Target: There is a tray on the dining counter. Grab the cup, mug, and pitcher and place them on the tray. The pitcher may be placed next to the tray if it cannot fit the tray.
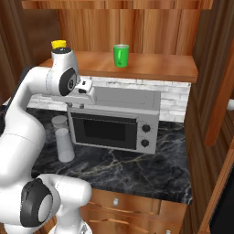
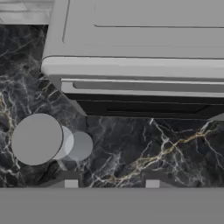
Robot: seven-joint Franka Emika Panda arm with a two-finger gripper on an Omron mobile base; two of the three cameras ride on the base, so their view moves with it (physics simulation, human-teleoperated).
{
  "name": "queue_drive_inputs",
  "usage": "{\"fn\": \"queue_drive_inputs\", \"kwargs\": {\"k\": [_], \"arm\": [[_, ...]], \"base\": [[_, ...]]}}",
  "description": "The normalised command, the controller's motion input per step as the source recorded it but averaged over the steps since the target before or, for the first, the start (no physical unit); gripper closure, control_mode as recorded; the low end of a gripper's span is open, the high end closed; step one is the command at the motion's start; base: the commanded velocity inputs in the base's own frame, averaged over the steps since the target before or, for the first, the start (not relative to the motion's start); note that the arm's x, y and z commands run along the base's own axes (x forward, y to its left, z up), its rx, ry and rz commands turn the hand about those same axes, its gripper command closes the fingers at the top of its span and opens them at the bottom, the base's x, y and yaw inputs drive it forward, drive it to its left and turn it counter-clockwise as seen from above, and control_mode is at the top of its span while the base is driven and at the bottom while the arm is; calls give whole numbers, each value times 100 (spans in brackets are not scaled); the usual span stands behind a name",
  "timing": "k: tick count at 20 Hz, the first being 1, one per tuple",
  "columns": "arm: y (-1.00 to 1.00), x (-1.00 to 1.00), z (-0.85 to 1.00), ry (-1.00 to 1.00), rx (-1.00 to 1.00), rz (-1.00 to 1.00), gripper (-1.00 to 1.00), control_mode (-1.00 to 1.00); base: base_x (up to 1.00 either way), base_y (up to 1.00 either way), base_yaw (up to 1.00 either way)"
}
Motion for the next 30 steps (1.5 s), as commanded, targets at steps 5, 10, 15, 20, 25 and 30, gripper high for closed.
{"fn": "queue_drive_inputs", "kwargs": {"k": [5,10,15,20,25,30], "arm": [[0,-3,4,0,1,-8,-100,-100],[0,-19,32,-6,8,-18,-100,-100],[0,-23,37,-13,17,-18,-100,-100],[0,-27,39,-20,25,-17,-100,-100],[-2,-23,44,-19,32,-15,-100,-100],[-1,-18,50,-6,34,-1,-100,-100]], "base": [[0,0,0],[0,0,0],[0,0,0],[0,0,0],[0,0,0],[0,0,0]]}}
